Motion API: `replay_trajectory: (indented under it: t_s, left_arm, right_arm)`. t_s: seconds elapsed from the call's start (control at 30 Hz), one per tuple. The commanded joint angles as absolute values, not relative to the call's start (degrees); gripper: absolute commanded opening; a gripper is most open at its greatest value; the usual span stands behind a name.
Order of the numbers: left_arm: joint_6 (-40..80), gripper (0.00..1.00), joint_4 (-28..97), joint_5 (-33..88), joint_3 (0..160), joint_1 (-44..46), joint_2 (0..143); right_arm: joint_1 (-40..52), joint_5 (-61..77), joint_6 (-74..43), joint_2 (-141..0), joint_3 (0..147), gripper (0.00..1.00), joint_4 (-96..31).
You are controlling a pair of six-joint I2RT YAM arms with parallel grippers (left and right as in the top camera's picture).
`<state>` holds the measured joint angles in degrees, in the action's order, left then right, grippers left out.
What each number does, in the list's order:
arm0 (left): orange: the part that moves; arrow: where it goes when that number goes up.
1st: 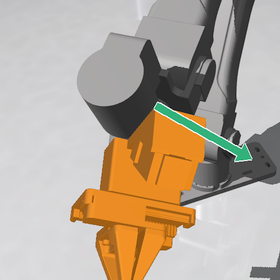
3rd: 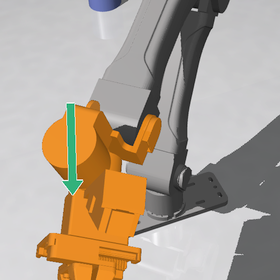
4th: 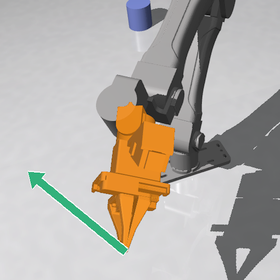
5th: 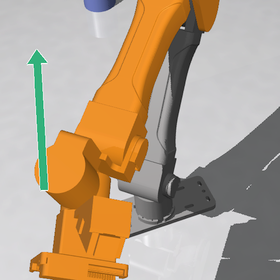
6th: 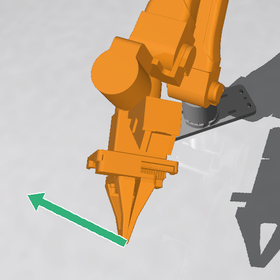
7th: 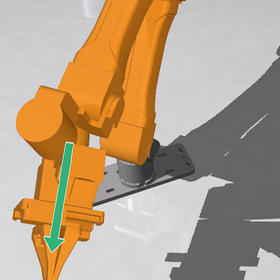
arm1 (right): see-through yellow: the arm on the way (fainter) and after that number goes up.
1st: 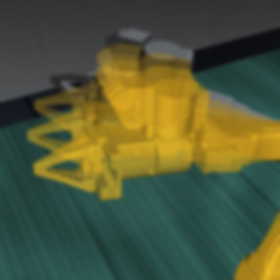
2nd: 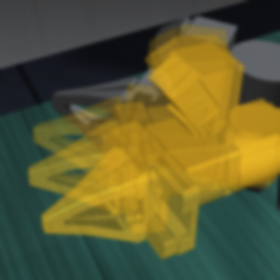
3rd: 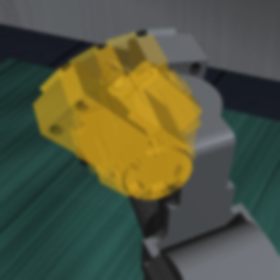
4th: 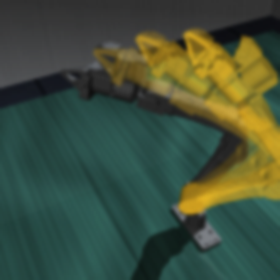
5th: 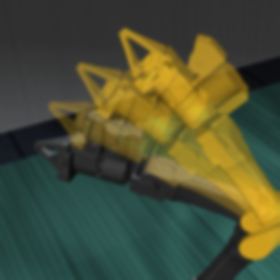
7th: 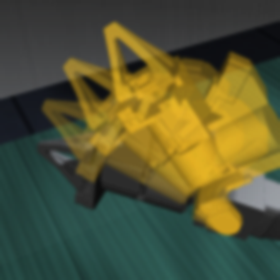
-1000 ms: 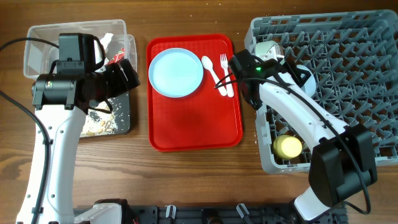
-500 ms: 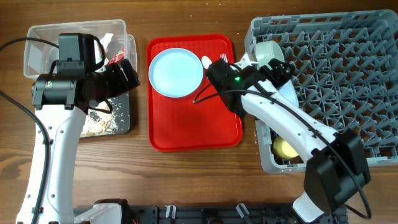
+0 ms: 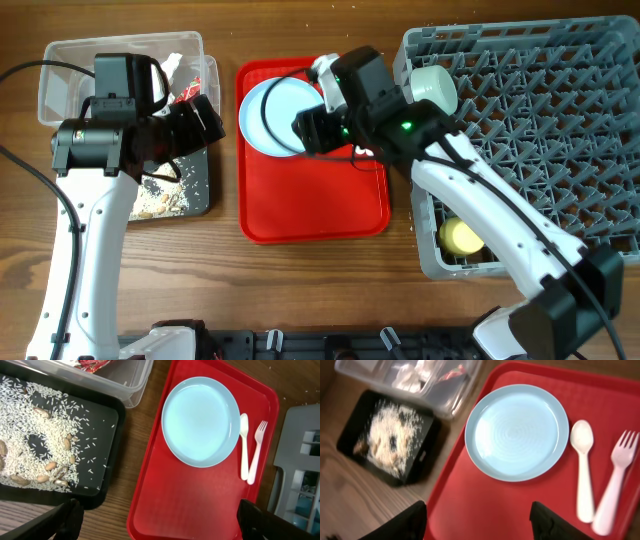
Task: Sort waste into correct bins and load items into the dishwasher rack
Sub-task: 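Grasp the light-blue plate edge with the right gripper and lift it, then stand the light-blue plate upright in the dish rack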
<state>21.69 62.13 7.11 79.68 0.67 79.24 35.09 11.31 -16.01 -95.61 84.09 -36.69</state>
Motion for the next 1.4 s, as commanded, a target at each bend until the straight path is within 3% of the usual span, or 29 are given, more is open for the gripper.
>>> replay_trajectory:
  t_s: [0.0, 0.17, 0.43, 0.53, 0.63, 0.73, 0.87, 1.03, 1.23, 1.37]
  left_arm:
    - [21.2, 1.0, 62.0, 6.8, 80.2, 0.5, 79.5]
    - [21.2, 1.0, 62.0, 6.8, 80.2, 0.5, 79.5]
    - [21.2, 1.0, 62.0, 6.8, 80.2, 0.5, 79.5]
    - [21.2, 1.0, 62.0, 6.8, 80.2, 0.5, 79.5]
    - [21.2, 1.0, 62.0, 6.8, 80.2, 0.5, 79.5]
    - [21.2, 1.0, 62.0, 6.8, 80.2, 0.5, 79.5]
    - [21.2, 1.0, 62.0, 6.8, 80.2, 0.5, 79.5]
    - [21.2, 1.0, 62.0, 6.8, 80.2, 0.5, 79.5]
    - [21.2, 1.0, 62.0, 6.8, 80.2, 0.5, 79.5]
    - [21.2, 1.0, 62.0, 6.8, 80.2, 0.5, 79.5]
  right_arm:
    - [36.5, 3.6, -37.0, -102.1, 82.7, 0.63, -33.6]
    - [37.1, -1.3, -50.8, -113.2, 82.7, 0.57, -32.2]
    - [37.1, -1.3, -54.7, -123.5, 82.7, 0.43, -29.0]
    - [36.7, -1.7, -55.5, -123.8, 82.7, 0.34, -28.1]
    - [36.3, -1.3, -55.5, -123.8, 82.7, 0.08, -30.3]
    - [35.7, -1.1, -55.2, -123.6, 82.7, 0.04, -34.9]
    - [35.1, 0.1, -46.7, -119.0, 83.9, 0.04, -37.5]
    - [33.6, -5.8, -33.9, -100.1, 87.0, 0.04, -42.4]
    - [30.0, -41.3, -11.3, -72.9, 86.9, 0.04, -54.5]
    - [26.6, -55.1, -0.6, -67.9, 86.9, 0.04, -58.7]
